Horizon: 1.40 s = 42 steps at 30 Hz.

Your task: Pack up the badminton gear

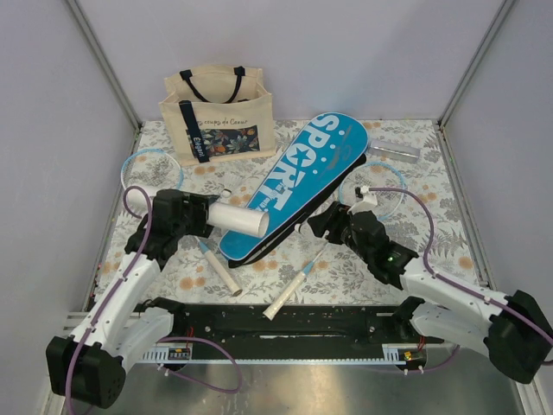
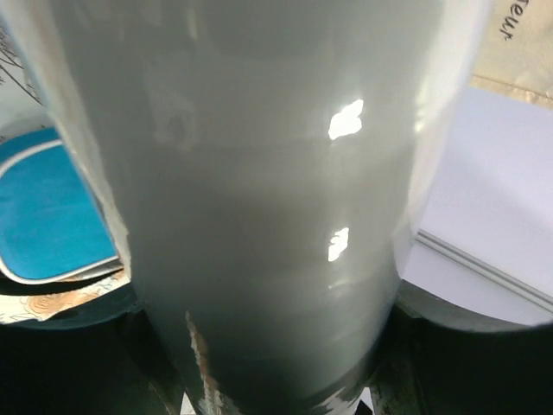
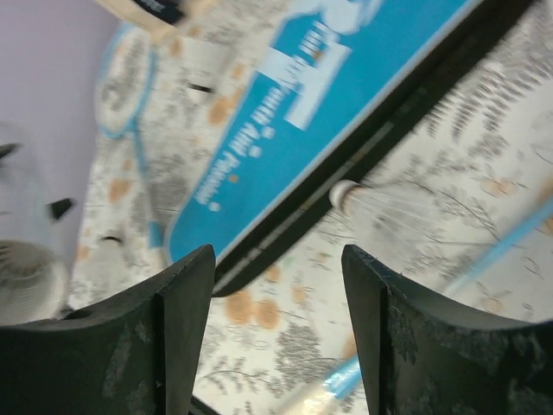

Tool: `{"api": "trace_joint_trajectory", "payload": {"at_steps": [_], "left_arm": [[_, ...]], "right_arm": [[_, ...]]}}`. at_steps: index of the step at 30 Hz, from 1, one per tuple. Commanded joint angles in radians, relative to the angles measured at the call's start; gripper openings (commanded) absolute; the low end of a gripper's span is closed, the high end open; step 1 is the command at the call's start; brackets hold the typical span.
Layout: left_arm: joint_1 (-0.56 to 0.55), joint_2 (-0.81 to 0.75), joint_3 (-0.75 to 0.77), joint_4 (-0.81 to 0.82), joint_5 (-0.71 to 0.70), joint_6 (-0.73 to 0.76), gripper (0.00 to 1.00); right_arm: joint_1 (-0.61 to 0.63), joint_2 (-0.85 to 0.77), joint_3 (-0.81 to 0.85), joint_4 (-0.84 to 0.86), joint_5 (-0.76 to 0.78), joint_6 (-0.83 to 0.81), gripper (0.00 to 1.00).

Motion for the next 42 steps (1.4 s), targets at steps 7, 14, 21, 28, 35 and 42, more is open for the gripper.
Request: {"api": "trace_joint_trajectory", "payload": {"at_steps": [7,14,21,28,35,42], "left_arm": [[0.011,-0.029,0.01,-0.037,-0.087,0.047,0.57],[0.01,-0.009,0.028,-0.081,-0.095,0.051,0.58],[0.011,0.005,0.054,-0.113,-0.104,0.048,0.58],[0.011,0.004,0.088,-0.135,-0.114,0.024,0.58],[0.01,0.019,0.122,-0.132,-0.141,0.019,0.58],[0.011,0.039,0.134,-0.095,-0.118,0.01,0.58]], "right_arm": [[-0.105,0.229,-0.042,0.175,-0.106,0.029,0.66],[-0.115,0.4,-0.009,0.266,-0.17,0.058,0.59],[-0.115,0.386,-0.01,0.295,-0.199,0.048,0.14],[-0.115,0.118,-0.03,0.173,-0.25,-0.063,0.0],[-0.102,-0.131,-0.041,0.073,-0.357,-0.087,0.0],[0.016,-0.189,-0.026,0.12,-0.313,-0.009,0.0]]}}
